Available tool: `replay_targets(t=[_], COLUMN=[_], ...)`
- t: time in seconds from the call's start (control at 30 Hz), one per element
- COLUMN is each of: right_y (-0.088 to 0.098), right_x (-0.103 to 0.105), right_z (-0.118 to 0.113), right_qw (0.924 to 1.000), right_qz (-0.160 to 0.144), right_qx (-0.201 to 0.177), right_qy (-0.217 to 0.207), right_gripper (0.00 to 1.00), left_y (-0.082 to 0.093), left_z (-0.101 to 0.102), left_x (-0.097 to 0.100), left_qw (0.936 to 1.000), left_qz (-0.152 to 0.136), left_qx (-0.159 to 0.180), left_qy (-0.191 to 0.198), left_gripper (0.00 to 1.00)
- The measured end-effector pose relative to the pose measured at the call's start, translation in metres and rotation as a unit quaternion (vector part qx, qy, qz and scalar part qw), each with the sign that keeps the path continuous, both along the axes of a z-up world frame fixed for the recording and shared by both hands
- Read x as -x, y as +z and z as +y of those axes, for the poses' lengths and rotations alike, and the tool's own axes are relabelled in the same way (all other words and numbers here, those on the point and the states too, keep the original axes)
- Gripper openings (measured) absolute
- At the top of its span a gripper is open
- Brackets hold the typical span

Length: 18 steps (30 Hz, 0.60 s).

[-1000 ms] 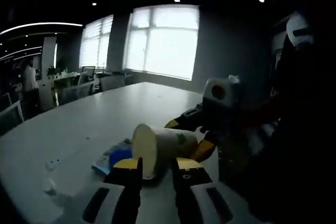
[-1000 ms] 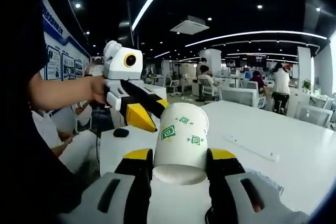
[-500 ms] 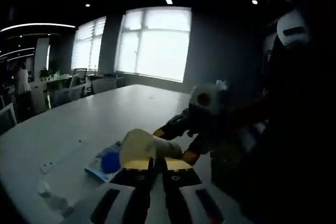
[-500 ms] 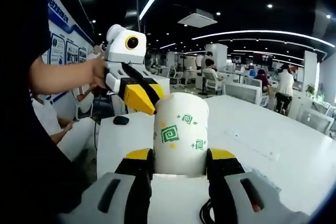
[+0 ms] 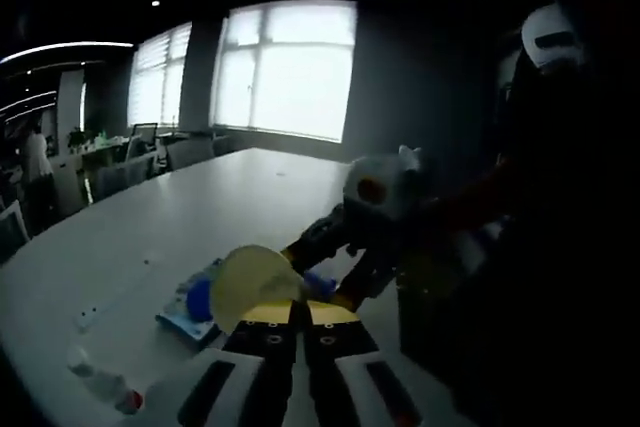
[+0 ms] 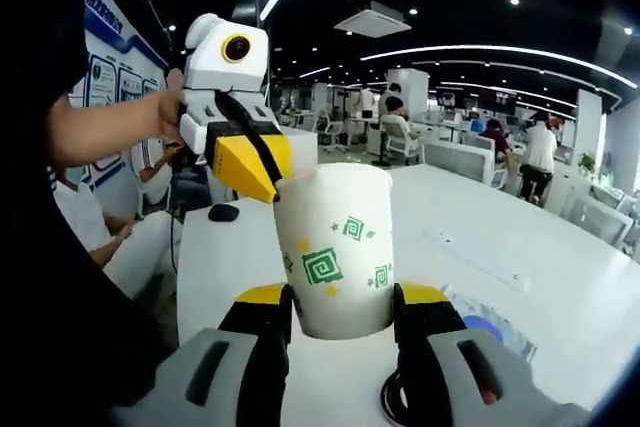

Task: Arrange the tabletop items into an orderly group along one side of the table until the central work area is clear of visible clutter.

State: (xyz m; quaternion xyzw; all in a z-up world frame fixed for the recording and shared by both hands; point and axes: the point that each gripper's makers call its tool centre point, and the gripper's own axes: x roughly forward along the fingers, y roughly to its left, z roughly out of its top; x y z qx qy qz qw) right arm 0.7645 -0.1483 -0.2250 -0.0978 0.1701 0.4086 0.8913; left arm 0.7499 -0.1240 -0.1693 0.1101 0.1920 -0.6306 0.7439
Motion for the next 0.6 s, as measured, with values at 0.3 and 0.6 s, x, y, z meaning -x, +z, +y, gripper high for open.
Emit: replay_targets(t=[0.3,0.6], right_y=[-0.005,-0.009], right_x=[-0.001,0.000], right_z=[-0.007,-0.038], right_qw=[0.9990,0.9952], right_qz=[0.030,0.041], right_qx=[-0.016,-0.015], right_qy=[-0.027,-0.088], right_gripper=[0.42,0.56], left_y=[-0.010,-0.032], left_z=[0.005,0.010], left_x=[-0.006,-0.021], left_qw=[0.9961,0.9884], left_qz=[-0.052,-0.077], left_qx=[-0.068,-0.128], left_qy=[0.021,0.025], left_gripper=[0.00,0.00])
